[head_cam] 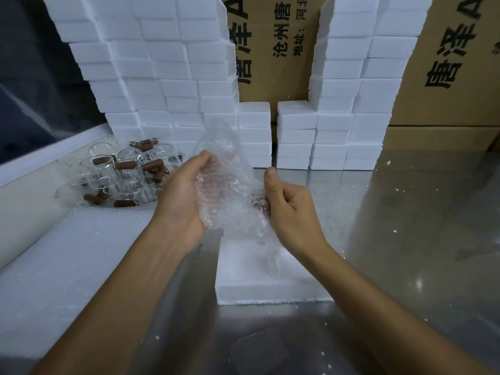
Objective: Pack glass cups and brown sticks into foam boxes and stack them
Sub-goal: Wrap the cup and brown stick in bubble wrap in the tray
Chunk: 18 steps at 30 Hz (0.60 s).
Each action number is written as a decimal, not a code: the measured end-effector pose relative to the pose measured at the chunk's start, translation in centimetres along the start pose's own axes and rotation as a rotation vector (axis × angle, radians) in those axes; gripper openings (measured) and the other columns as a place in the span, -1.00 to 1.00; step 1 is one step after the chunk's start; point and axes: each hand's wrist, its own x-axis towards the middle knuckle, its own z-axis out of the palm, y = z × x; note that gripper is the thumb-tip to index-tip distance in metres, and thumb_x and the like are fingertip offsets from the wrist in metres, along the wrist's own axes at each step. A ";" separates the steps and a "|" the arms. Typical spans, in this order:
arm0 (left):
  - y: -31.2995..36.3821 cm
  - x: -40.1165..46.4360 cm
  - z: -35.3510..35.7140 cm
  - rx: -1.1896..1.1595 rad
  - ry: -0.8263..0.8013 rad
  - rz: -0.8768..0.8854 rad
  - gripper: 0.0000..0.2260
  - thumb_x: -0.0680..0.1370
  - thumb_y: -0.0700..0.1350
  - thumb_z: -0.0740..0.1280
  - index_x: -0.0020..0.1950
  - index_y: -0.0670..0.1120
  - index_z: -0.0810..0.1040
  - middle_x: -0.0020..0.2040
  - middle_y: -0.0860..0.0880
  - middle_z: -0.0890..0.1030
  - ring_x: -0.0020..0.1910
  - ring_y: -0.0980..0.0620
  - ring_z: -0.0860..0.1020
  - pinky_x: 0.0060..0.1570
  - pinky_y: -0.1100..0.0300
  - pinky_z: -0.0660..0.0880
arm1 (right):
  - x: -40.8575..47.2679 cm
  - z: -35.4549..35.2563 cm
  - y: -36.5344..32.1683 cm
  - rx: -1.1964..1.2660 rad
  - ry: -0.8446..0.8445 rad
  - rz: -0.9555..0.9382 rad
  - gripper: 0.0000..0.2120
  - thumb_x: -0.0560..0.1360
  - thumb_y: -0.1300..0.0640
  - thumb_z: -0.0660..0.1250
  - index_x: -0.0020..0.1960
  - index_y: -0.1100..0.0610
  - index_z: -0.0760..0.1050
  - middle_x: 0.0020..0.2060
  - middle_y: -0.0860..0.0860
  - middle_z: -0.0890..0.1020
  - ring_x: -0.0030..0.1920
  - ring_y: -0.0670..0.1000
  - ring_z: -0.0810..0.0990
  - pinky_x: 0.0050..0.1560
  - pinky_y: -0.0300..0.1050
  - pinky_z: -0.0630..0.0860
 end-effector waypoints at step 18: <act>1.1 0.7 -1.8 0.279 0.239 0.542 -0.93 0.49 -0.25 0.43 -0.08 -0.10 0.60 -0.14 -0.04 0.69 -0.22 0.04 0.64 -0.17 0.13 0.58 | 1.2 -2.3 0.1 -0.143 0.104 0.083 -0.38 0.63 0.01 0.22 -0.54 0.04 0.06 -0.61 -0.12 0.12 -0.55 -0.09 0.08 -0.49 -0.22 0.10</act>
